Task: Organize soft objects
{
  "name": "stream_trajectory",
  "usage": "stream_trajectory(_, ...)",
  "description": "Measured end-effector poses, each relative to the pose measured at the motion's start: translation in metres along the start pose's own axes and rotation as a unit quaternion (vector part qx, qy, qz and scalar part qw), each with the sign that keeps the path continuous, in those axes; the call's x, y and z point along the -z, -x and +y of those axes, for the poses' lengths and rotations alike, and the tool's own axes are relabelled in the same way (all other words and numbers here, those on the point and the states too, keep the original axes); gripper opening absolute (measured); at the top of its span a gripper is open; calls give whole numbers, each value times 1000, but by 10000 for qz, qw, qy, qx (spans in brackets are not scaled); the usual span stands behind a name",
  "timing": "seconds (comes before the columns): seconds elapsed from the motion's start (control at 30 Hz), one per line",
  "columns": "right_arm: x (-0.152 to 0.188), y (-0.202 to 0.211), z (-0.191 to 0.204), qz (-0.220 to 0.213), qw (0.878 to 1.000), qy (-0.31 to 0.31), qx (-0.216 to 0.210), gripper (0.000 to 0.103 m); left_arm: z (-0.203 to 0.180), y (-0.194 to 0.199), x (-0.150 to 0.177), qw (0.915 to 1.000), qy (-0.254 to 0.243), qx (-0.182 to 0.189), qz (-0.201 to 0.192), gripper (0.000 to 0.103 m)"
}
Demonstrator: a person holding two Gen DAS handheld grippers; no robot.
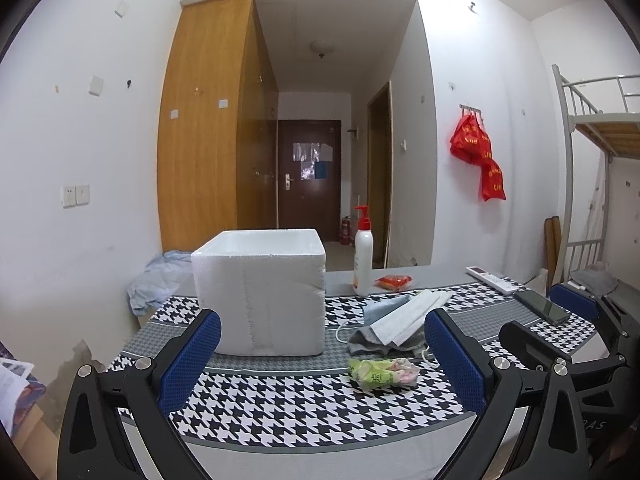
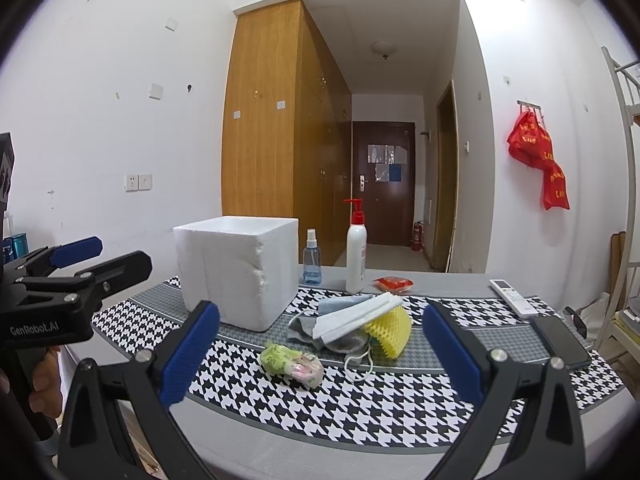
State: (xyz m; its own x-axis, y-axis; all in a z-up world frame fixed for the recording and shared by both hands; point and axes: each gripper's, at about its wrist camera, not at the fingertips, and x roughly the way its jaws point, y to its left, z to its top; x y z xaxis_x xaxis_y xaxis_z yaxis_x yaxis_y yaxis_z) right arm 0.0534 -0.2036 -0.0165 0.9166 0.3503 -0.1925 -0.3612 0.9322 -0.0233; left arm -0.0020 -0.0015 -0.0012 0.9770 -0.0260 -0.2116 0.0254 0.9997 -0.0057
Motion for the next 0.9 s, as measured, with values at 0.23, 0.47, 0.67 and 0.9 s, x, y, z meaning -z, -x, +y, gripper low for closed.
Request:
stream_trajectory(0.23,0,0,0,-6,10000,-8,16,103,1,0,1,10000,-15,-16,-1,102)
stream_trajectory(0.47,-1,0,-1,5,10000,7,30,103,1,-5,1,10000,-53,-2,58,102)
stream_trajectory(0.67,-2,-2,-3,26,10000,7,58,103,5,-12,-1,9998,-67,109,135,102)
stream_trajectory(0.9,-3,-14,-11,122,9998,-19,133,103,0,-29,1,9994,-167,144,253,102)
